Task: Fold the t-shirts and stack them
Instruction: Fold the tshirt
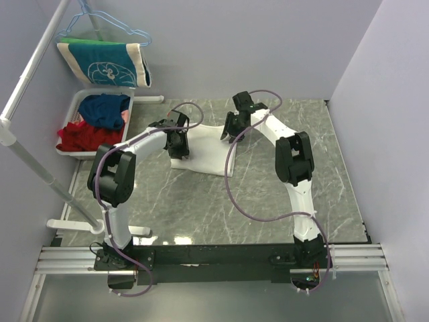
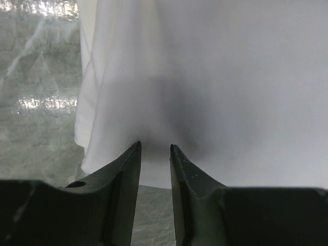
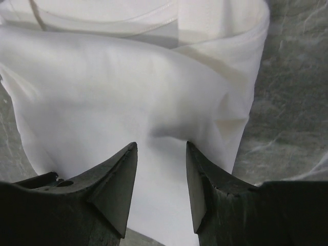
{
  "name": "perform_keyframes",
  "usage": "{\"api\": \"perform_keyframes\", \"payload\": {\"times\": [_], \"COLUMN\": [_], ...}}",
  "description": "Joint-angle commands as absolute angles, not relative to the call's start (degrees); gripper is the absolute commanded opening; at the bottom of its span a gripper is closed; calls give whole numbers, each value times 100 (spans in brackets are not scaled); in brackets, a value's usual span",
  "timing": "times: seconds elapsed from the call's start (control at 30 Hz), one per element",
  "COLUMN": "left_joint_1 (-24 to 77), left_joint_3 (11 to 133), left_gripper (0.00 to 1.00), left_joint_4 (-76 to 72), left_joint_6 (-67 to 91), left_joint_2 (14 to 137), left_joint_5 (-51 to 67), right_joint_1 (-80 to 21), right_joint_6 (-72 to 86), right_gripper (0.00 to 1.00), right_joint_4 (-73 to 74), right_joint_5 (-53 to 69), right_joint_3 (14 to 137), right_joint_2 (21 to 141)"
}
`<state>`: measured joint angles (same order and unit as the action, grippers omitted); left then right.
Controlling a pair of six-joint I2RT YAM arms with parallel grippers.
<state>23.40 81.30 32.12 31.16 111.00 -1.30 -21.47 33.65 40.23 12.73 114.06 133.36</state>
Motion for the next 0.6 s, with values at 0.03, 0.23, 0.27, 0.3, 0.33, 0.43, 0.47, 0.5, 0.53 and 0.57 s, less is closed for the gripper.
{"api": "perform_keyframes", "payload": {"times": [0.03,0.23,0.27,0.3,0.33,0.43,0.47,0.5,0.53,0.57], "left_joint_1": [2294,2294,2294,2294,2303,2303,2303,2294,2303,2303], "left_joint_3": [7946,7480,7445,7366,7330,7269,7260,7286,7295,7304], "left_gripper": [36,36,36,36,36,36,36,36,35,34], "left_joint_4": [3225,3357,3375,3392,3393,3428,3471,3515,3550,3559], "left_joint_6": [3252,3269,3278,3278,3287,3287,3296,3305,3287,3278], "left_joint_2": [10898,10898,10916,10925,10942,10995,11004,11021,11021,10987], "left_joint_5": [-492,-738,-756,-773,-817,-888,-949,-975,-984,-984], "right_joint_1": [-1917,-1688,-1644,-1626,-1609,-1565,-1556,-1538,-1529,-1521], "right_joint_6": [3568,3753,3788,3788,3788,3788,3788,3779,3771,3744], "right_gripper": [49,50,50,50,49,49,49,49,49,49], "right_joint_4": [3990,4192,4271,4298,4324,4315,4307,4307,4307,4289], "right_joint_5": [1486,1512,1512,1538,1547,1521,1521,1503,1512,1529], "right_joint_3": [11882,12234,12330,12383,12410,12393,12358,12349,12349,12340], "right_joint_2": [13684,14018,14062,14150,14176,14194,14186,14186,14177,14177]}}
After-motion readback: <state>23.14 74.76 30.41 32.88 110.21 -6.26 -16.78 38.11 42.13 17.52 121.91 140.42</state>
